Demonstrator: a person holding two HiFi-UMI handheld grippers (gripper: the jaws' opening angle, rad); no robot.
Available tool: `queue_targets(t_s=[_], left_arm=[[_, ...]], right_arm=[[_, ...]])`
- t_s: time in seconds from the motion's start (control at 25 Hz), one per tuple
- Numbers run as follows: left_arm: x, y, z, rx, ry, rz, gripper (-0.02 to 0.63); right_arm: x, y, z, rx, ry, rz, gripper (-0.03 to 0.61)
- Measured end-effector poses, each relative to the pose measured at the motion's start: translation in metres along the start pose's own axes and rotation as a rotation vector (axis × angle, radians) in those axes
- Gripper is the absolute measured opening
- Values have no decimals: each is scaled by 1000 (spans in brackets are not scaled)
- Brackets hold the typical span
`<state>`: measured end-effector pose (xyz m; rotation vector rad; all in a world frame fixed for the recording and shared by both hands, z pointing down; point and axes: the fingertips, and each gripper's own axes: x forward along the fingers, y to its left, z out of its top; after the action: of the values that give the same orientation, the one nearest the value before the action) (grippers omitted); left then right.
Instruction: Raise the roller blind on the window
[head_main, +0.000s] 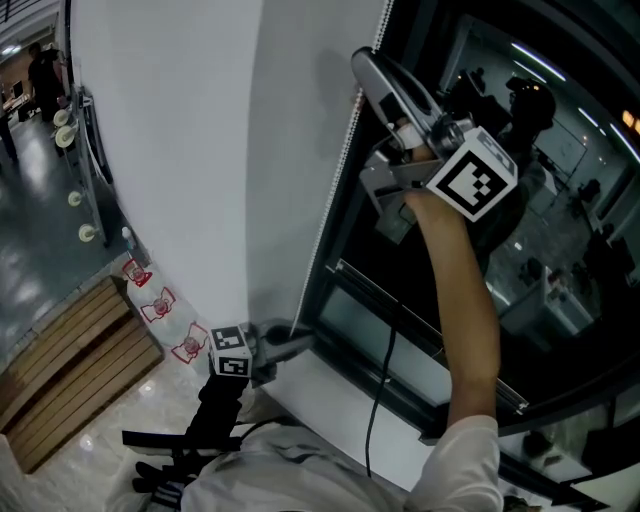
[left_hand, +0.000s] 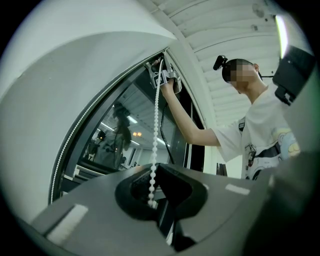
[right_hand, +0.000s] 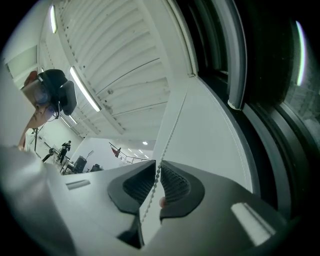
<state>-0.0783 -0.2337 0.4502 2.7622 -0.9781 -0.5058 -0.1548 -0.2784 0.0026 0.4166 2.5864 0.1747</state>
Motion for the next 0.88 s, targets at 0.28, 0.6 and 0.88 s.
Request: queue_targets(t_s=[0.28, 0.6, 0.88], left_arm=[[2, -2, -6, -11, 6, -8, -2], [7, -4, -5, -14, 19, -21, -2], [8, -5, -4, -10, 20, -30, -2]], right_arm=[[-7, 2, -5, 51, -19, -31, 14], [-27, 17, -44, 68, 33, -43, 12], [-60, 38, -127, 107, 154, -71, 12]])
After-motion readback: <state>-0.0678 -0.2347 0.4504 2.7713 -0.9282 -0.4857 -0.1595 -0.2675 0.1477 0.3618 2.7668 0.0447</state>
